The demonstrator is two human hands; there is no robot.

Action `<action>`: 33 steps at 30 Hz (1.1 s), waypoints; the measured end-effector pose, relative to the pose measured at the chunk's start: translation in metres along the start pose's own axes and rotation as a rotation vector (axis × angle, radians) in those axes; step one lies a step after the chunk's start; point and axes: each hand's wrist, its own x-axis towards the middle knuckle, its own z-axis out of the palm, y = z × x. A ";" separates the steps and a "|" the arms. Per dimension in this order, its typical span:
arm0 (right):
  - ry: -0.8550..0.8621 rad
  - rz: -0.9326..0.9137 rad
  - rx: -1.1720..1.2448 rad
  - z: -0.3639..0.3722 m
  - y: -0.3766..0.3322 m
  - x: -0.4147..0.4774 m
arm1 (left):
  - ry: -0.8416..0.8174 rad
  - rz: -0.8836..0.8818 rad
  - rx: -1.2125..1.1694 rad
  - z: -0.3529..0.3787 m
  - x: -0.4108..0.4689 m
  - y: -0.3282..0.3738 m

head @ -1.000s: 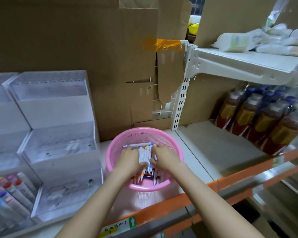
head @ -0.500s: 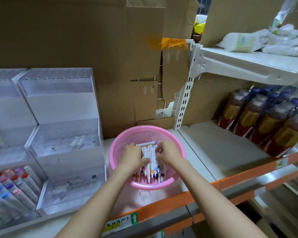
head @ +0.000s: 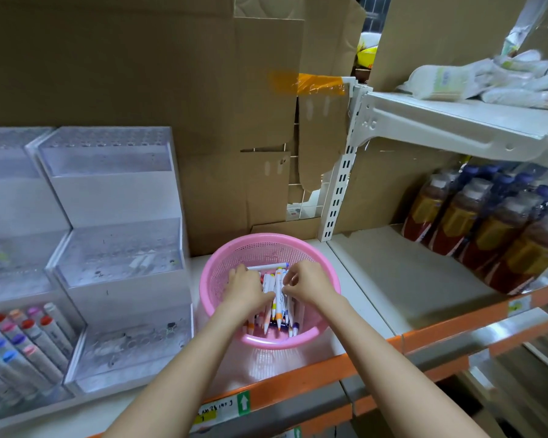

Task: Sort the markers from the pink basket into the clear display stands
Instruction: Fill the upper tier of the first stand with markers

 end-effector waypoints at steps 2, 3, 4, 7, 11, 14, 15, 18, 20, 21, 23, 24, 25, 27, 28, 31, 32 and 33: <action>-0.006 0.000 0.005 0.000 -0.001 0.000 | -0.017 -0.024 -0.016 -0.001 0.001 0.001; -0.007 -0.002 0.006 -0.001 -0.001 -0.001 | -0.032 -0.031 -0.010 -0.002 0.002 0.001; -0.008 -0.004 0.007 -0.001 -0.001 -0.001 | -0.047 -0.033 0.010 -0.003 0.002 0.003; -0.003 -0.003 0.035 -0.002 0.000 -0.002 | -0.058 -0.011 0.095 -0.001 0.000 0.005; 0.027 0.009 0.123 -0.007 0.000 -0.003 | 0.009 0.038 0.071 0.000 -0.001 0.003; 0.048 0.005 0.214 -0.011 -0.003 -0.006 | 0.045 0.055 0.014 -0.005 -0.004 0.004; 0.048 0.003 0.250 -0.012 -0.004 -0.008 | 0.051 0.070 0.004 -0.007 -0.005 0.005; 0.033 -0.031 0.310 -0.015 -0.010 -0.015 | 0.087 0.125 -0.038 -0.013 -0.009 0.004; 0.058 -0.086 0.329 -0.017 -0.017 -0.019 | 0.134 0.166 -0.077 -0.017 -0.014 0.002; 0.078 -0.117 0.342 -0.017 -0.021 -0.021 | 0.157 0.195 -0.087 -0.020 -0.017 0.001; 0.123 -0.167 0.388 -0.021 -0.032 -0.026 | 0.215 0.258 -0.125 -0.031 -0.023 0.002; 0.151 -0.194 0.415 -0.024 -0.039 -0.029 | 0.257 0.288 -0.155 -0.039 -0.026 0.002; 0.184 -0.224 0.443 -0.029 -0.047 -0.030 | 0.308 0.324 -0.183 -0.050 -0.030 0.003; 0.246 -0.288 0.497 -0.039 -0.066 -0.033 | 0.404 0.373 -0.224 -0.075 -0.039 0.001; 0.266 -0.318 0.519 -0.044 -0.076 -0.033 | 0.437 0.387 -0.243 -0.089 -0.044 -0.001; 0.299 -0.411 0.555 -0.052 -0.111 -0.035 | 0.526 0.406 -0.284 -0.130 -0.064 -0.013; 0.307 -0.441 0.562 -0.053 -0.123 -0.035 | 0.556 0.410 -0.292 -0.143 -0.071 -0.019; 0.313 -0.469 0.570 -0.053 -0.136 -0.035 | 0.583 0.414 -0.294 -0.155 -0.078 -0.026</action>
